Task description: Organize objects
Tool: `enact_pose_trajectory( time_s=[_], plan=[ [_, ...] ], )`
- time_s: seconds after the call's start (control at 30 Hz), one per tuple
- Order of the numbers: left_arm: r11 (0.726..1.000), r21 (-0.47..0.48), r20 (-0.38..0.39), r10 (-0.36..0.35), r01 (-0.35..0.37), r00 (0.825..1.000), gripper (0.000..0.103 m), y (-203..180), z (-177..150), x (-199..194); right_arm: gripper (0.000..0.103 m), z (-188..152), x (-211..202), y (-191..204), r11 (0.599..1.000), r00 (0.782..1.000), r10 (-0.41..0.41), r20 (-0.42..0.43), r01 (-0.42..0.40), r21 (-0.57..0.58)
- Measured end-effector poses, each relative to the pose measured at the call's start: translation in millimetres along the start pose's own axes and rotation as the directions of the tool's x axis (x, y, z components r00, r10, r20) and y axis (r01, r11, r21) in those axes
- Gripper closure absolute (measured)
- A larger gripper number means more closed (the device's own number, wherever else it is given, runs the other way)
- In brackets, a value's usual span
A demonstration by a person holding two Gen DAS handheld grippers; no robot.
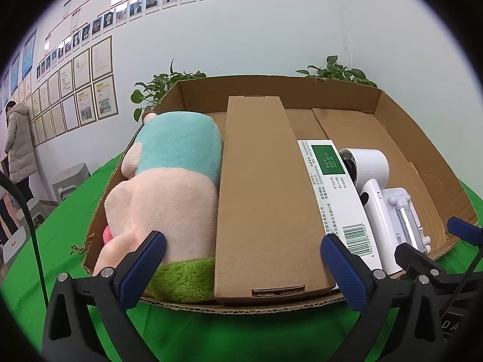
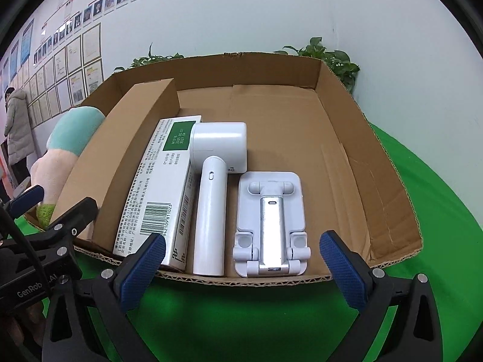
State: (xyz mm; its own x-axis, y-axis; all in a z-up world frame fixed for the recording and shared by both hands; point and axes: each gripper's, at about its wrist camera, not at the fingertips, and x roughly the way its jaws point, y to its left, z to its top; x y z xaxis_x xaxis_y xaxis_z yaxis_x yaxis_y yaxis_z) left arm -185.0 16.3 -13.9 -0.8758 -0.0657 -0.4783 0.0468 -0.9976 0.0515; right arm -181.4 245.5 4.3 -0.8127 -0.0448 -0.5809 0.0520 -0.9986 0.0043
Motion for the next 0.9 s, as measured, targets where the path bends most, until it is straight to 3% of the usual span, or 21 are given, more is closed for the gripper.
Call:
enact_pose_trajectory(
  time_s=[0.9],
  plan=[
    [1.0,0.0,0.0,-0.001,0.001,1.0,0.001,0.3,-0.2,-2.0,0.0,1.9,3.0,3.0,1.0,1.0,-0.002,0.004,0.002,0.004]
  ],
)
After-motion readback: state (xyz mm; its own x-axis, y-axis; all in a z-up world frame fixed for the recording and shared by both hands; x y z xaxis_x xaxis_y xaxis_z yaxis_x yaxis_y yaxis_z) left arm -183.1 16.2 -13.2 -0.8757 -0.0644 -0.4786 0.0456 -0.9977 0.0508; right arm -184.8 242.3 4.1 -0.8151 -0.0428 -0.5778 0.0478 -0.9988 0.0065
